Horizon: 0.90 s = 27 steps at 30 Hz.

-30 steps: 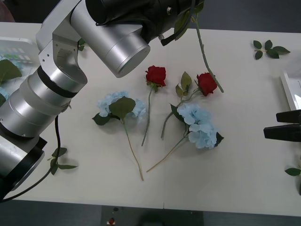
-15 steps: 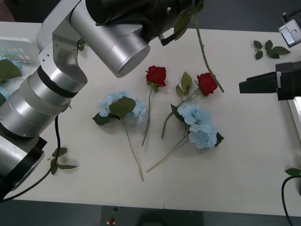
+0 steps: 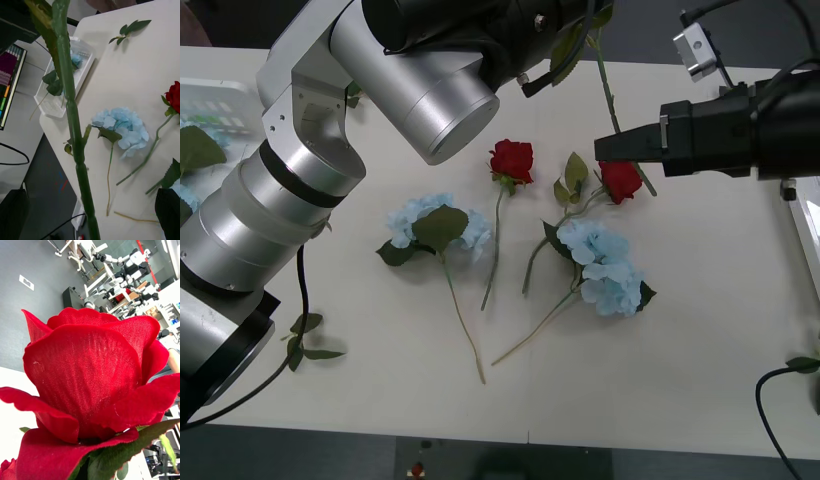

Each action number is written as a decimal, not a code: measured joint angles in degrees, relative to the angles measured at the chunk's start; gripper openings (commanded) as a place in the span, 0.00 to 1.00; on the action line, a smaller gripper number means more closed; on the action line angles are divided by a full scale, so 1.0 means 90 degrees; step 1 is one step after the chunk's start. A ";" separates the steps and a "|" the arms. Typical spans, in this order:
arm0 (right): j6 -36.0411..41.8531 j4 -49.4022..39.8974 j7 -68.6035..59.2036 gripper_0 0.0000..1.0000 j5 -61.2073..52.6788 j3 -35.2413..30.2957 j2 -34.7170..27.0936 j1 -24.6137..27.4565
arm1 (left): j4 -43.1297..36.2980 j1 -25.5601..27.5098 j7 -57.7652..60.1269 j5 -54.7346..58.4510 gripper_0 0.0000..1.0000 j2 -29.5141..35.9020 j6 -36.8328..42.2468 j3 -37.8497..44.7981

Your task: Put the red flowers into the right box and the blue flowers into the left box

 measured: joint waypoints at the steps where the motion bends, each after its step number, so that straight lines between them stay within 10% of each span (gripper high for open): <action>1: -0.0131 0.0063 0.0000 0.98 0.0000 0.0090 0.0040 -0.0028 | 0.0000 0.0000 0.0000 0.0000 0.00 0.0000 0.0000 0.0000; 4: -0.0433 0.0222 0.0000 0.93 0.0071 0.0380 0.0137 -0.0133 | 0.0000 0.0000 0.0000 0.0000 0.00 0.0000 0.0000 0.0000; 7: -0.0591 0.0288 0.0000 0.02 0.0182 0.0616 0.0176 -0.0227 | 0.0000 0.0000 0.0000 0.0000 0.00 0.0000 0.0000 0.0000; 25: -0.0593 0.0290 -0.0007 0.00 -0.0016 0.0481 0.0180 -0.0296 | 0.0001 0.0000 0.0000 0.0000 0.01 0.0000 0.0000 0.0000; 27: -0.0593 0.0290 -0.0007 0.00 -0.0016 0.0481 0.0180 -0.0296 | 0.0001 0.0000 0.0000 0.0000 0.37 0.0000 0.0000 0.0000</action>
